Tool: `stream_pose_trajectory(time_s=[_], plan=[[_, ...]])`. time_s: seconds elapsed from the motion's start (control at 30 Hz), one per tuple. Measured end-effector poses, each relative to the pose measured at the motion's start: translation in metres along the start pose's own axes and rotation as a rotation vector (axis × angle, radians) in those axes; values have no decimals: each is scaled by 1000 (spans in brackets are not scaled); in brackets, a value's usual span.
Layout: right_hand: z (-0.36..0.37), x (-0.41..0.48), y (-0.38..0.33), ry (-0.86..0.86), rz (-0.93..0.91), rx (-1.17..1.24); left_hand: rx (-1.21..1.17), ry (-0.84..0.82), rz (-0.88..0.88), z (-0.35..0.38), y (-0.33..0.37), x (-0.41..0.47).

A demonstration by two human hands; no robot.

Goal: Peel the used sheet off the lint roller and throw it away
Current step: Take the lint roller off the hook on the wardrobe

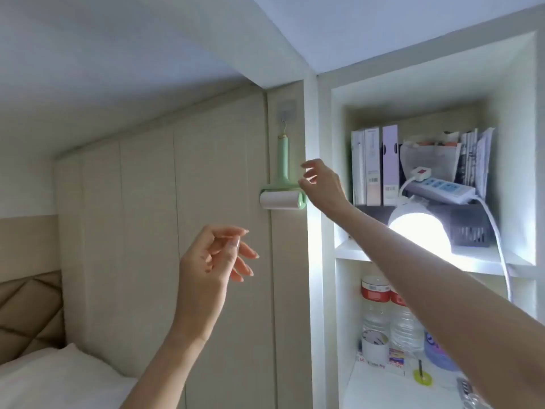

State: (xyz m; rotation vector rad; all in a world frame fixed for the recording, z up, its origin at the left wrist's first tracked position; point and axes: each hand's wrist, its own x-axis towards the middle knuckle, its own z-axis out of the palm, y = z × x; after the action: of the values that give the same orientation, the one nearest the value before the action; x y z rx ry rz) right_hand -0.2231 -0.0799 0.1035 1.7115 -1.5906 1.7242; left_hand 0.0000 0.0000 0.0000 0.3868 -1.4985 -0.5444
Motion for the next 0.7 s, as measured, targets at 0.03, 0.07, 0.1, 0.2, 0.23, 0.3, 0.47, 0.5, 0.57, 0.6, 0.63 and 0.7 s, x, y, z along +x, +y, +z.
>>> stream_pose_trajectory(time_s=[0.03,0.07,0.1,0.2,0.23,0.3,0.47,0.5,0.57,0.6,0.63,0.7], plan=[[11,19,-4,-26,19,-68,-7,15,14,-2,-1,2],[18,31,-11,-35,49,-129,-21,26,21,-5,-2,5],[29,48,-14,-29,57,-155,-21,31,26,-9,-4,7],[55,79,-28,51,104,-200,-2,38,42,-18,-6,17],[62,84,-29,93,111,-217,8,39,42,-21,-6,19],[73,89,-32,148,141,-232,24,36,50,-26,-8,24],[85,101,-38,159,273,-10,43,45,29,-28,-17,34],[83,104,-41,150,293,43,44,43,26,-26,-18,35],[77,112,-47,136,278,109,41,33,30,-22,-19,37],[73,116,-51,128,244,123,38,28,36,-21,-20,38],[69,120,-56,111,199,125,36,22,42,-20,-21,38],[63,126,-63,63,123,109,38,15,49,-19,-22,39]])
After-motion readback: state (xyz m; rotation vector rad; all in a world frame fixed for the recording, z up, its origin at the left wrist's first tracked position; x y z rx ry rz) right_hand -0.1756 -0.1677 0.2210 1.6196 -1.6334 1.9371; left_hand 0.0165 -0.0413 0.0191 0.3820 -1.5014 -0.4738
